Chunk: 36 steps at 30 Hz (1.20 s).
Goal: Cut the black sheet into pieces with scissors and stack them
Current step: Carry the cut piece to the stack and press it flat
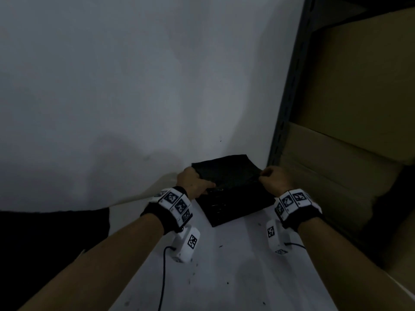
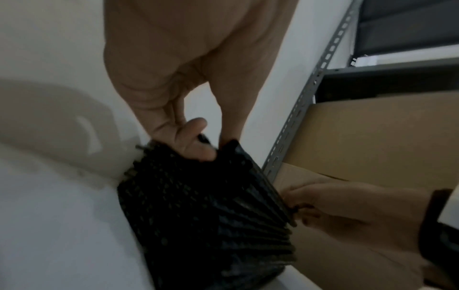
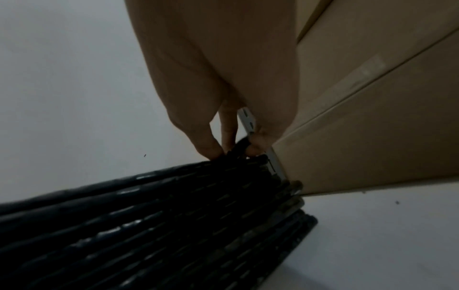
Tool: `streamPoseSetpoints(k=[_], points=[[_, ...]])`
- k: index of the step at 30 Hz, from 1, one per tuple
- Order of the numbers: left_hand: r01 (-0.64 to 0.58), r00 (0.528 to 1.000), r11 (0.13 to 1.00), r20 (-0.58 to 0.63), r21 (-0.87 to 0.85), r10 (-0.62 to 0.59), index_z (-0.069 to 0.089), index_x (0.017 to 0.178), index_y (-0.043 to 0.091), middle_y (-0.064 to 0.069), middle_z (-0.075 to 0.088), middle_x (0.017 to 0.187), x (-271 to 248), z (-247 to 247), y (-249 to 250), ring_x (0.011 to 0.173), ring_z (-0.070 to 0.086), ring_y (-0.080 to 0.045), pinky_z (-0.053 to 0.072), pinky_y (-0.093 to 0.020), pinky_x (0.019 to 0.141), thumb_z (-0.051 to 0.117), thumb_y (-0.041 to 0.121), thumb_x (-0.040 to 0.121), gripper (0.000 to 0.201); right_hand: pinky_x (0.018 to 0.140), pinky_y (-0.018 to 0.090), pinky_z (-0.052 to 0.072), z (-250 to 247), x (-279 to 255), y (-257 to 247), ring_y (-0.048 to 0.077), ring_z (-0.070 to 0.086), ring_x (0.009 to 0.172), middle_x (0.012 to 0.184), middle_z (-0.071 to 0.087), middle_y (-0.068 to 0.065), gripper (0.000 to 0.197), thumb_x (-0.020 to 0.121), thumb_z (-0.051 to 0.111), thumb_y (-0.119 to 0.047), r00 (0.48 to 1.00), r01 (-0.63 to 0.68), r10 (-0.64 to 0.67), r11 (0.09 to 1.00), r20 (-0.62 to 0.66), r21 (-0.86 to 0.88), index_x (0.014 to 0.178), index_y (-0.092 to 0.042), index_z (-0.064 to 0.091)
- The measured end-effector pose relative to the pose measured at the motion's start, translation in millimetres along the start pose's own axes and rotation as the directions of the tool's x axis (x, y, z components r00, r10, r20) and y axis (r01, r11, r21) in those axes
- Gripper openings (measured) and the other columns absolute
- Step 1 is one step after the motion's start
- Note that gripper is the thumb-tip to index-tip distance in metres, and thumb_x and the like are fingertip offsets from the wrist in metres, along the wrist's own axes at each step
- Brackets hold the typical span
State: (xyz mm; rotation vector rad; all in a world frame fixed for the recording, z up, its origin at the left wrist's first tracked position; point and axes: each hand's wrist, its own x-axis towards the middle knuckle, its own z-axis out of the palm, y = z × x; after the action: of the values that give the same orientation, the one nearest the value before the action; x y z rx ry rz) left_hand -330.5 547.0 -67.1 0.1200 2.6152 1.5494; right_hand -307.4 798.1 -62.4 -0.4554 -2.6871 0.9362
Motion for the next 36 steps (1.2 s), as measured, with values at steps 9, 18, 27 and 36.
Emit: streamPoseSetpoints(k=[9,18,27,36], points=[[-0.427,0.876,0.751,0.025,0.503,0.481,0.039,0.144,0.005,-0.02,0.039,0.143,11,14,29,0.132,0.039,-0.038,0.036,-0.042,0.109,0.05,0.038,0.097,0.058,0.111,0.041,0.036,21,12,-21,0.033,0.038,0.137,0.15,0.038,0.014,0.043,0.099,0.057,-0.032,0.934,0.346,-0.357,0.914,-0.015,-0.212,0.138,-0.015,0.055],[-0.283,0.918,0.608,0.393,0.742,-0.053,-0.01,0.152,0.05,0.003,-0.022,0.164,23,39,6,0.15,-0.022,-0.028,-0.011,-0.053,0.119,0.027,0.09,0.08,0.09,0.121,0.059,0.01,77,69,1,0.027,0.002,0.155,0.167,0.006,-0.01,0.07,0.079,0.01,-0.072,0.878,0.41,-0.268,0.849,0.398,-0.333,0.149,-0.06,0.012],[-0.252,0.92,0.633,0.384,0.732,-0.078,-0.016,0.148,0.056,0.004,-0.026,0.162,29,43,-2,0.148,-0.026,-0.03,-0.011,-0.059,0.118,0.037,0.099,0.064,0.108,0.124,0.04,-0.003,87,63,9,0.021,-0.002,0.154,0.168,-0.001,-0.004,0.054,0.109,0.026,-0.036,0.843,0.486,-0.321,0.798,0.432,-0.356,0.159,-0.022,0.012],[-0.16,0.943,0.713,0.319,0.682,-0.094,-0.016,0.151,0.05,-0.003,-0.028,0.162,16,33,-11,0.149,-0.023,-0.029,-0.006,-0.056,0.121,0.041,0.099,0.061,0.117,0.12,0.061,-0.001,86,52,-1,0.023,0.001,0.154,0.167,0.0,-0.014,0.055,0.097,0.016,-0.065,0.92,0.298,-0.127,0.842,0.372,-0.45,0.151,-0.057,0.007]])
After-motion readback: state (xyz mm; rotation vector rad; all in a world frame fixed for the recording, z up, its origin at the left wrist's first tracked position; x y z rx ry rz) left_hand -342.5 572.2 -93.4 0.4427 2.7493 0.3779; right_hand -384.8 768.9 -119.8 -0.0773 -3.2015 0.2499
